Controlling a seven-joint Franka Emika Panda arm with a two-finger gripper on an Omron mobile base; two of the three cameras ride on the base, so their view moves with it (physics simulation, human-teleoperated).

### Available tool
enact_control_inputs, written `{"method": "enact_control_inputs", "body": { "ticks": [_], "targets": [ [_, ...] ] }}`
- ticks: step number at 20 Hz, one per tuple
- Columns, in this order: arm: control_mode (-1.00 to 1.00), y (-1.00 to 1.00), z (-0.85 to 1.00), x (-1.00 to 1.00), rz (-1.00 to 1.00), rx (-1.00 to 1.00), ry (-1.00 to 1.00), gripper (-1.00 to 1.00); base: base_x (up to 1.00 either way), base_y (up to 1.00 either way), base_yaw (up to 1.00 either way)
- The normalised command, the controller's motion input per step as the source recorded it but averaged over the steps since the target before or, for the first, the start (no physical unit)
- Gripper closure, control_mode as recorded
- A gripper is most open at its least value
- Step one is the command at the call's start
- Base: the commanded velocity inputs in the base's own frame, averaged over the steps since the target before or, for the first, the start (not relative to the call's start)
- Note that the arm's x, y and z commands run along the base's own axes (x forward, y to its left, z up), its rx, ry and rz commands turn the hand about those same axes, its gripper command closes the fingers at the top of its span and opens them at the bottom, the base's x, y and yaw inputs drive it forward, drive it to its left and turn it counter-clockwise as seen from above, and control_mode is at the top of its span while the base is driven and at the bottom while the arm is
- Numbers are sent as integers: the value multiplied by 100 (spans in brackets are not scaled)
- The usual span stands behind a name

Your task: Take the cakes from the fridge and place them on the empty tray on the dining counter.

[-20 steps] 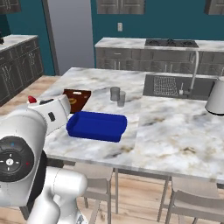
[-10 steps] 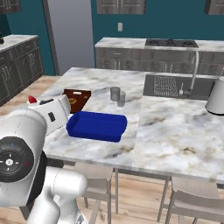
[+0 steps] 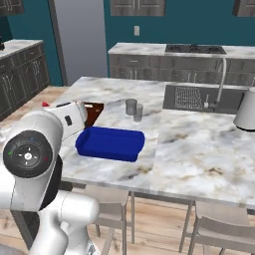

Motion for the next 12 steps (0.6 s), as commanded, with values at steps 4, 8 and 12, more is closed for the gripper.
{"method": "enact_control_inputs", "body": {
  "ticks": [4, 8, 12],
  "targets": [
    [-100, 0, -24, 66, -1, 0, 1, 100, 0, 0, 0],
    [-100, 0, -28, 38, 13, 0, 17, 100, 0, 0, 0],
    [-100, 0, -1, 24, 22, 0, 20, 100, 0, 0, 0]
  ]
}}
